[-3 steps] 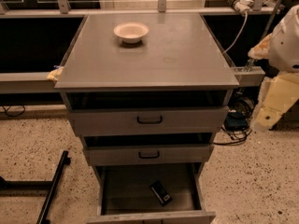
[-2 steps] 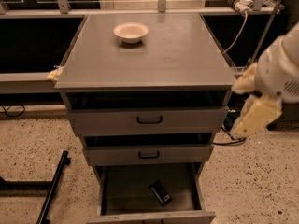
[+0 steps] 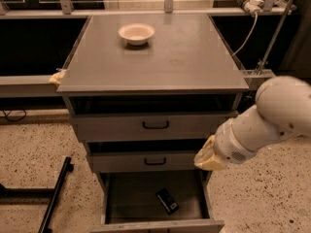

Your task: Pick rxbar chocolate from bottom drawer and place on counter

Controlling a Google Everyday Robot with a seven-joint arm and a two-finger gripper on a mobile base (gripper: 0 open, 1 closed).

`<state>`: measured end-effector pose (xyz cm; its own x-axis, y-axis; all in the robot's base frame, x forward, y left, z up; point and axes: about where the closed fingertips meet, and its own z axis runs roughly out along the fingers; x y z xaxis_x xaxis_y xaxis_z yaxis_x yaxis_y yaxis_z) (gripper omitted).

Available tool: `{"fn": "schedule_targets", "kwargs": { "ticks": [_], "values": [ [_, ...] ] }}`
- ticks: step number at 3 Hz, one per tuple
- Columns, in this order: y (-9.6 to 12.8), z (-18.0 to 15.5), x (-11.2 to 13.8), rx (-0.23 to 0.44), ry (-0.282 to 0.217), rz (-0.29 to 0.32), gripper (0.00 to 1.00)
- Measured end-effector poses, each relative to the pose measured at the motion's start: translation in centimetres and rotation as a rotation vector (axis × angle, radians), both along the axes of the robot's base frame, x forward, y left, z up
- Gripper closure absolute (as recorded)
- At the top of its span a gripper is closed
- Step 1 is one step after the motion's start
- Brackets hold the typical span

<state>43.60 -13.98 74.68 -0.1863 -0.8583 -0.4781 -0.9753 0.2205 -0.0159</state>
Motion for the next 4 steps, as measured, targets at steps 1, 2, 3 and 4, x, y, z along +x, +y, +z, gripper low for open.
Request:
{"fn": "schedule_targets", "kwargs": {
  "ticks": [1, 2, 3, 4],
  "values": [
    [0.4, -1.3, 2.0, 0.025, -0.046, -0.033, 1.0],
    [0.4, -1.2, 2.0, 0.024, -0.047, -0.033, 1.0],
    [0.2, -4.1, 2.2, 0.027, -0.057, -0.023, 1.0],
    [0.6, -9.3, 3.1, 0.031, -0.091, 0.036, 1.0]
  ]
}}
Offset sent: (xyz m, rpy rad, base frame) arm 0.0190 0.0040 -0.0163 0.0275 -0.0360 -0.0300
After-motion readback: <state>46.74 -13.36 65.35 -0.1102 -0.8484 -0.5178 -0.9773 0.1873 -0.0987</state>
